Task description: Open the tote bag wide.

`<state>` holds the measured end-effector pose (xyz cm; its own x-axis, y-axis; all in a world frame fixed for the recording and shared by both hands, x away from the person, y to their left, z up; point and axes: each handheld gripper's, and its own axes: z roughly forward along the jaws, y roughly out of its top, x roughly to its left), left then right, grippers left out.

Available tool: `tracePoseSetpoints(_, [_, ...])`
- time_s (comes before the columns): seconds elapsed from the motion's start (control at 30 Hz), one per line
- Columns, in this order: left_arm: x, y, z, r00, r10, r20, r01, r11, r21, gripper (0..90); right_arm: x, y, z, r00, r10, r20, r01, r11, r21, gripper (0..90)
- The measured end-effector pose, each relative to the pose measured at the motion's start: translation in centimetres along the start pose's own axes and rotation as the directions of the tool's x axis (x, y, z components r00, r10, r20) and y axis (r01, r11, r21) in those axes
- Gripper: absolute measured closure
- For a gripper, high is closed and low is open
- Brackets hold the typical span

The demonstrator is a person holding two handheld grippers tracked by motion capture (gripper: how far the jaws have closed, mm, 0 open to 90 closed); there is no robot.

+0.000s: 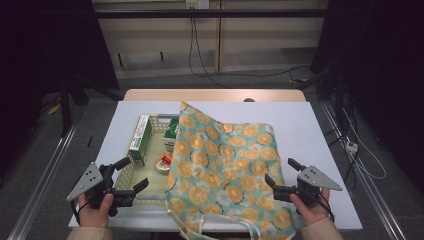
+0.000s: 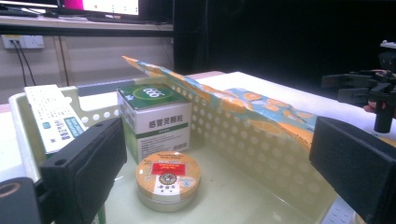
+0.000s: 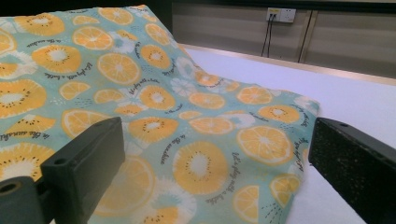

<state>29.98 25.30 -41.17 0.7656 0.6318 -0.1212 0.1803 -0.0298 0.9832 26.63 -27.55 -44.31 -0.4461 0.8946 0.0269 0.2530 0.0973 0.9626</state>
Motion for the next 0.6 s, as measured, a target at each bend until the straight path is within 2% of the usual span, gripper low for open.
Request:
tracePoseSetpoints(0.17, [0.1, 0.0, 0.1, 1.0, 0.002, -0.004, -0.002, 0.9999, 0.012, 3.4, -0.1, 0.0, -0.1, 1.0, 0.008, 0.003, -0.008, 1.0, -0.001, 3.8])
tracePoseSetpoints(0.4, [-0.1, 0.4, 0.5, 0.9998, 0.014, 0.016, -0.014, 0.9997, 0.022, 3.2, -0.3, 0.1, 0.0, 0.9999, 0.002, 0.014, -0.002, 1.0, 0.014, 4.9])
tracePoseSetpoints(0.53, [-0.2, 0.6, 0.7, 0.9994, 0.019, 0.03, -0.02, 0.9994, 0.029, 3.0, -0.9, 0.9, 0.2, 0.9977, -0.006, 0.068, 0.001, 0.997, 0.073, 7.3])
tracePoseSetpoints(0.6, [-0.3, 0.6, 0.8, 0.9994, 0.01, 0.033, -0.011, 0.9995, 0.029, 2.9, -1.1, 1.1, 0.3, 0.9967, -0.009, 0.081, 0.003, 0.997, 0.078, 7.8])
